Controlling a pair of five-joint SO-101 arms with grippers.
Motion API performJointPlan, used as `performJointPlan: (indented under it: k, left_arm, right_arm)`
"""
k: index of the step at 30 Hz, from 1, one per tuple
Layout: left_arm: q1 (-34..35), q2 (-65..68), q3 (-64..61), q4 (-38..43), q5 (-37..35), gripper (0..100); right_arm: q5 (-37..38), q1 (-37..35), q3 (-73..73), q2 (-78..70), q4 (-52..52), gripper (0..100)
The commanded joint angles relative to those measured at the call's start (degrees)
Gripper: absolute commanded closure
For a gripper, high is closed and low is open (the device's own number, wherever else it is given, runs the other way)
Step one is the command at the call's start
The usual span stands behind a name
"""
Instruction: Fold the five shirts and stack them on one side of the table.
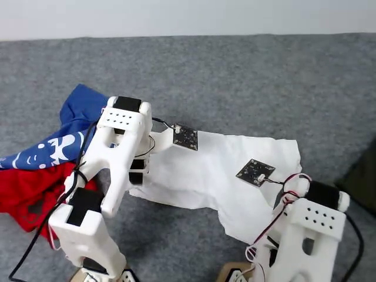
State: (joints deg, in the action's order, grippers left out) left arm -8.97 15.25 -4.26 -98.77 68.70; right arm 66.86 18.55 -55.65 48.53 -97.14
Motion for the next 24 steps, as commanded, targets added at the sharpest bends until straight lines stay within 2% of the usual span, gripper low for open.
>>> performJointPlan:
  k: [1,8,12,17,20,24]
  left_arm:
    - [0.3,-3.3,1.1,-0.7,-1.0,84]
    - [0.4,-3.3,9.9,-0.9,-1.5,83]
    - [0.4,-3.3,17.5,-1.1,-6.3,83]
    - [0.1,-2.9,22.4,-0.8,-7.5,83]
    - [-0.1,-2.7,23.5,3.3,-12.8,83]
    - [0.0,-2.7,22.7,12.2,-25.1,83]
  right_arm:
    - [-0.8,2.2,2.6,0.6,-0.1,76.4]
    - [-0.9,2.7,9.4,0.6,0.0,75.2]
    - [-1.1,2.4,15.5,0.5,1.7,75.3]
    - [-8.1,2.4,18.4,0.0,10.6,75.3]
    - [-13.1,2.1,16.7,0.0,17.9,75.3]
    - [-20.9,-0.7,10.4,0.0,26.1,75.4]
